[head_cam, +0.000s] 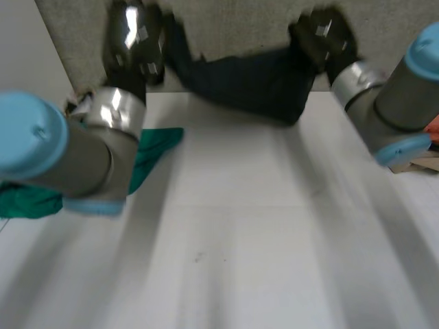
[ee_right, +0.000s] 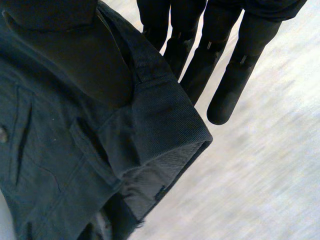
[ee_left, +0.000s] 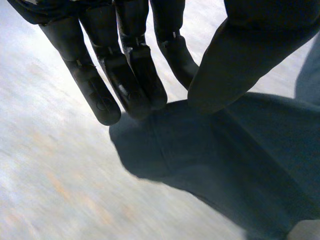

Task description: Fold the laundry.

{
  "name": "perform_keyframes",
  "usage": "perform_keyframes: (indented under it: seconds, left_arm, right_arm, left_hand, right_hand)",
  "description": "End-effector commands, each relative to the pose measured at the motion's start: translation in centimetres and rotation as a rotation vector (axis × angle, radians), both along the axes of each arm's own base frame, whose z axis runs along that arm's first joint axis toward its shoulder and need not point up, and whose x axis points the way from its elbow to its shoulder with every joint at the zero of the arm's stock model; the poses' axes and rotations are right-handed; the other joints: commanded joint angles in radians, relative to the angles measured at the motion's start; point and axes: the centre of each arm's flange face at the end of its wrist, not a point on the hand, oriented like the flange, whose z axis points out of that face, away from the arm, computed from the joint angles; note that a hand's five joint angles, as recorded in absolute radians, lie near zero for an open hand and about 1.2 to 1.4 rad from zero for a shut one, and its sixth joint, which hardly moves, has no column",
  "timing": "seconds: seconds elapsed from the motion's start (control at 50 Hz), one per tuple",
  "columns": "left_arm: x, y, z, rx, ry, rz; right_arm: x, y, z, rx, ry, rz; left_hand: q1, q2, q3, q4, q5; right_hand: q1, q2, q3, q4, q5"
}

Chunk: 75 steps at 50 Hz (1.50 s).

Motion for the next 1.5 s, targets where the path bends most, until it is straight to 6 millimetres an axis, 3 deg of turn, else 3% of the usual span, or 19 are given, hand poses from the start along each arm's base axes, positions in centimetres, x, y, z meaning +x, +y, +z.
perform_keyframes:
  seconds: [0.02, 0.1, 0.16, 0.28, 0.38, 0.52, 0.6, 0.66, 0.7, 0.74, 0.76, 0.78, 0.84, 0.92, 1.04, 1.36, 1.44, 1.48, 1.5]
  left_arm:
    - [0.7, 2.7, -10.7, 0.307, -0.228, 0.034]
    - [1.7, 4.7, -13.1, 0.417, -0.334, 0.115]
    - [2.6, 6.4, -12.7, 0.46, -0.38, 0.153]
    - [4.5, 9.9, -10.6, 0.537, -0.448, 0.14]
    - [6.0, 15.3, -9.4, 0.657, -0.59, 0.067]
    - [7.7, 21.4, -9.9, 0.823, -0.803, -0.044]
    - [7.7, 24.0, -10.0, 0.874, -0.855, -0.119]
    - [6.7, 22.9, -9.3, 0.823, -0.771, -0.115]
    - [5.7, 20.8, -8.9, 0.756, -0.67, -0.09]
    - [5.2, 19.3, -8.7, 0.71, -0.604, -0.065]
    - [5.0, 17.6, -8.5, 0.667, -0.542, -0.036]
    - [5.0, 16.7, -8.5, 0.651, -0.513, -0.017]
    - [5.4, 13.4, -9.0, 0.62, -0.441, 0.035]
    - [6.2, 11.2, -11.5, 0.707, -0.447, 0.051]
    - [6.6, 11.3, -12.9, 0.798, -0.442, 0.029]
    - [5.9, 9.2, -15.9, 0.87, -0.457, 0.046]
    - [5.1, 7.9, -16.8, 0.835, -0.436, 0.047]
    - [4.7, 7.0, -17.2, 0.801, -0.417, 0.05]
    - [4.6, 6.7, -17.2, 0.786, -0.409, 0.053]
  right_arm:
    - [-0.2, 1.5, -9.2, 0.289, 0.196, 0.022]
    - [-0.6, 3.5, -11.6, 0.328, 0.343, 0.023]
    - [-1.2, 5.5, -12.2, 0.352, 0.441, 0.031]
    - [-2.8, 10.2, -10.5, 0.472, 0.539, 0.063]
    - [-4.2, 13.7, -10.0, 0.623, 0.604, 0.093]
    - [-7.2, 19.9, -8.7, 0.747, 0.825, 0.175]
    - [-7.8, 21.6, -8.5, 0.698, 0.899, 0.214]
    - [-7.7, 21.4, -8.6, 0.665, 0.891, 0.209]
    - [-7.4, 20.7, -8.8, 0.623, 0.853, 0.185]
    - [-7.1, 19.9, -8.8, 0.591, 0.795, 0.149]
    - [-6.9, 19.5, -8.6, 0.58, 0.767, 0.137]
    - [-6.8, 19.2, -8.6, 0.574, 0.734, 0.125]
    - [-6.4, 17.7, -8.3, 0.571, 0.578, 0.064]
    - [-6.0, 16.4, -8.6, 0.587, 0.442, 0.027]
    - [-6.8, 14.1, -9.6, 0.596, 0.37, -0.034]
    - [-7.6, 12.7, -9.5, 0.552, 0.343, -0.119]
    - [-7.4, 13.1, -9.8, 0.561, 0.35, -0.108]
    - [-7.4, 13.1, -9.8, 0.561, 0.35, -0.108]
    - [-7.4, 13.1, -9.8, 0.561, 0.35, -0.106]
  left_hand:
    - [0.246, 0.197, 0.204, 0.196, 0.217]
    - [0.246, 0.197, 0.204, 0.196, 0.217]
    - [0.246, 0.197, 0.204, 0.196, 0.217]
    - [0.246, 0.197, 0.204, 0.196, 0.217]
    - [0.246, 0.197, 0.204, 0.196, 0.217]
    - [0.246, 0.197, 0.204, 0.196, 0.217]
    - [0.246, 0.197, 0.204, 0.196, 0.217]
    - [0.246, 0.197, 0.204, 0.196, 0.217]
    - [0.217, 0.168, 0.176, 0.167, 0.189]
    - [-0.347, -0.396, -0.388, -0.397, -0.375]
    - [-0.777, -0.826, -0.818, -0.827, -0.805]
    - [-0.834, -0.883, -0.875, -0.883, -0.862]
    - [-0.822, -0.872, -0.864, -0.872, -0.851]
    - [-0.793, -0.842, -0.835, -0.843, -0.822]
    - [-0.793, -0.842, -0.835, -0.843, -0.821]
    - [-0.781, -0.83, -0.823, -0.831, -0.81]
    - [-0.483, -0.532, -0.524, -0.533, -0.511]
    - [0.205, 0.156, 0.164, 0.155, 0.177]
    - [0.245, 0.196, 0.204, 0.196, 0.217]
  right_hand:
    - [0.286, 0.226, 0.206, 0.199, 0.22]
    - [0.286, 0.226, 0.206, 0.199, 0.22]
    - [0.286, 0.226, 0.206, 0.199, 0.22]
    - [0.286, 0.226, 0.206, 0.199, 0.22]
    - [0.286, 0.226, 0.206, 0.199, 0.22]
    - [0.286, 0.226, 0.206, 0.199, 0.22]
    - [0.286, 0.226, 0.206, 0.199, 0.22]
    - [0.286, 0.226, 0.206, 0.199, 0.22]
    - [0.286, 0.226, 0.206, 0.199, 0.22]
    - [0.286, 0.226, 0.206, 0.199, 0.22]
    - [0.286, 0.226, 0.206, 0.199, 0.22]
    - [0.286, 0.226, 0.206, 0.199, 0.22]
    - [0.286, 0.226, 0.206, 0.199, 0.22]
    - [0.286, 0.226, 0.206, 0.199, 0.22]
    - [0.286, 0.226, 0.206, 0.199, 0.22]
    - [0.286, 0.226, 0.206, 0.199, 0.22]
    - [0.286, 0.226, 0.206, 0.199, 0.22]
    - [0.286, 0.226, 0.206, 0.199, 0.22]
    - [0.286, 0.226, 0.206, 0.199, 0.22]
